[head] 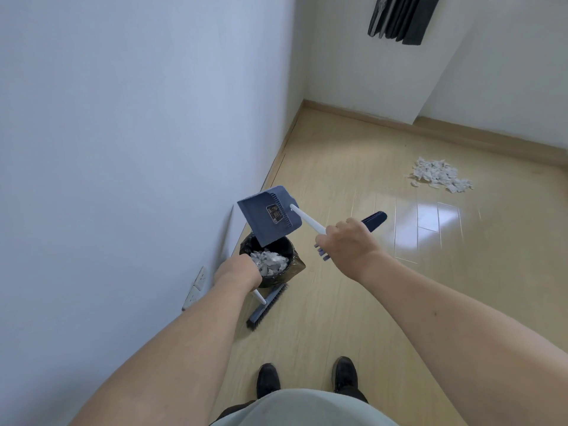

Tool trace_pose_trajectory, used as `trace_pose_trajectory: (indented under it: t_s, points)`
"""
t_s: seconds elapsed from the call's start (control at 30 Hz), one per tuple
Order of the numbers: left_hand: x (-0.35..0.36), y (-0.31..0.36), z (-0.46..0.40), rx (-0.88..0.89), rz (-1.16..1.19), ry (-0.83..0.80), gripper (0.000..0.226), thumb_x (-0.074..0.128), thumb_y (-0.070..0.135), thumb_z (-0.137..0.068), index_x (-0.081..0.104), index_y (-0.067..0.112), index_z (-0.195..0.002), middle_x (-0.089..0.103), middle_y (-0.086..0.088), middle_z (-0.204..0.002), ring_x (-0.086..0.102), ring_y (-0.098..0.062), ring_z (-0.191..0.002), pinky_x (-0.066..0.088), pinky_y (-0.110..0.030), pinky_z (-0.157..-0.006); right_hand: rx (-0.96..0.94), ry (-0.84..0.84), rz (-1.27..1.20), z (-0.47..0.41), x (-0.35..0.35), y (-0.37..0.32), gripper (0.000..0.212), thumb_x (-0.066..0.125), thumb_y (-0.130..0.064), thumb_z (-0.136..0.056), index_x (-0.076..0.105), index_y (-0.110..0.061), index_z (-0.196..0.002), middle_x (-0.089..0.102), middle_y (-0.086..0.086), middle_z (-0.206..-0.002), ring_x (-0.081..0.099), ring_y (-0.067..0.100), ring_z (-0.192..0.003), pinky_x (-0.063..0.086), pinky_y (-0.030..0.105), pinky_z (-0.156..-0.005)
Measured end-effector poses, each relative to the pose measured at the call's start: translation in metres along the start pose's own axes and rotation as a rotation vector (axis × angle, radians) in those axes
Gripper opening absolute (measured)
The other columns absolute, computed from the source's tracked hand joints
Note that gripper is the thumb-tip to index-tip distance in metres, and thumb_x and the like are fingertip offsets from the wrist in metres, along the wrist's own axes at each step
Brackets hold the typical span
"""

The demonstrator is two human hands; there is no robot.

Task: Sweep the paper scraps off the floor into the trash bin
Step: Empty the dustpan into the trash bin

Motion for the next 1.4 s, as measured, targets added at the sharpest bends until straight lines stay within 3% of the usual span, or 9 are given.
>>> trace_pose_trajectory:
  t_s: [0.23, 0.3, 0.4, 0.53, 0.77, 0.83, 1.03, 1.23, 1.4]
  points:
    - [0.015, 0.018, 0.0, 0.013, 0.034, -0.099, 0.016, 0.042, 0.01, -0.081, 0.057, 0.013, -0.085, 0.058, -0.005, -0.073, 0.053, -0.021, -0.054, 0.04, -0.024, -0.047, 0.348, 0.046, -0.424, 0.005, 0.01, 0.039, 0.038, 0.047, -0.006, -0.088, 0.058, -0.022, -0.12, 0.067, 0.001, -0.092, 0.062, 0.025, -0.082, 0.039, 0.029, -0.067]
    - [0.02, 0.023, 0.0, -0.037, 0.051, -0.194, 0.014, 0.042, 0.012, -0.087, 0.055, 0.009, -0.083, 0.06, -0.007, -0.068, 0.055, -0.021, -0.051, 0.044, -0.024, -0.05, 0.496, 0.073, -0.566, 0.011, 0.016, 0.052, 0.029, 0.047, -0.008, -0.091, 0.06, -0.021, -0.114, 0.064, 0.001, -0.087, 0.056, 0.025, -0.074, 0.036, 0.029, -0.064]
    - [0.038, 0.032, -0.001, -0.117, 0.122, -0.395, 0.017, 0.038, 0.012, -0.092, 0.052, 0.004, -0.099, 0.058, -0.011, -0.066, 0.055, -0.021, -0.049, 0.051, -0.025, -0.055, 0.704, 0.098, -0.752, 0.02, 0.025, 0.07, 0.021, 0.045, -0.008, -0.09, 0.059, -0.02, -0.101, 0.062, 0.002, -0.084, 0.052, 0.027, -0.07, 0.034, 0.029, -0.061]
    - [0.049, 0.048, 0.003, -0.184, 0.339, -0.508, 0.014, 0.041, 0.008, -0.088, 0.053, 0.003, -0.087, 0.048, -0.008, -0.067, 0.043, -0.018, -0.049, 0.044, -0.024, -0.053, 0.892, 0.092, -0.858, 0.035, 0.041, 0.092, 0.02, 0.045, -0.008, -0.088, 0.058, -0.02, -0.098, 0.054, 0.0, -0.078, 0.05, 0.028, -0.071, 0.033, 0.028, -0.062]
    - [0.065, 0.085, 0.009, -0.288, 0.544, -0.595, 0.011, 0.057, 0.01, -0.075, 0.056, 0.006, -0.085, 0.051, -0.005, -0.054, 0.045, -0.014, -0.043, 0.044, -0.019, -0.044, 1.047, -0.006, -0.942, 0.071, 0.097, 0.117, 0.017, 0.046, -0.009, -0.086, 0.052, -0.023, -0.093, 0.053, 0.0, -0.082, 0.049, 0.027, -0.074, 0.034, 0.028, -0.064]
    - [0.074, 0.1, 0.012, -0.321, 0.53, -0.647, 0.004, 0.057, 0.011, -0.076, 0.055, 0.008, -0.076, 0.05, -0.003, -0.051, 0.043, -0.012, -0.04, 0.039, -0.016, -0.04, 1.101, -0.051, -0.977, 0.084, 0.122, 0.126, 0.017, 0.047, -0.008, -0.085, 0.053, -0.023, -0.092, 0.055, 0.0, -0.083, 0.05, 0.026, -0.075, 0.035, 0.027, -0.063]
    - [0.107, 0.159, 0.019, -0.352, 0.389, -0.803, 0.02, 0.054, 0.016, -0.08, 0.044, 0.016, -0.063, 0.044, 0.004, -0.05, 0.027, -0.007, -0.039, 0.022, -0.015, -0.037, 1.211, -0.158, -1.057, 0.125, 0.181, 0.158, 0.016, 0.05, -0.006, -0.083, 0.052, -0.022, -0.086, 0.047, -0.004, -0.071, 0.051, 0.026, -0.073, 0.036, 0.026, -0.062]
    - [0.104, 0.24, 0.023, -0.388, 0.566, -0.731, 0.009, 0.054, 0.01, -0.08, 0.051, 0.013, -0.073, 0.048, 0.002, -0.051, 0.037, -0.007, -0.04, 0.031, -0.016, -0.042, 1.233, -0.214, -1.081, 0.157, 0.223, 0.214, 0.013, 0.05, -0.006, -0.082, 0.053, -0.018, -0.087, 0.058, 0.005, -0.088, 0.054, 0.027, -0.074, 0.04, 0.027, -0.062]
    - [0.079, 0.299, 0.015, -0.421, 0.733, -0.653, 0.006, 0.06, 0.007, -0.078, 0.054, 0.009, -0.076, 0.052, 0.001, -0.057, 0.043, -0.008, -0.039, 0.038, -0.016, -0.044, 1.224, -0.221, -1.078, 0.171, 0.244, 0.277, 0.013, 0.051, -0.008, -0.081, 0.051, -0.017, -0.091, 0.054, 0.005, -0.088, 0.054, 0.028, -0.078, 0.042, 0.027, -0.065]
Point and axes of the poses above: each hand's wrist, its own z-axis away from the middle knuckle, its own x-axis out of the palm, y = z × x, the point moved 8 cm from there along -z, towards the middle knuckle
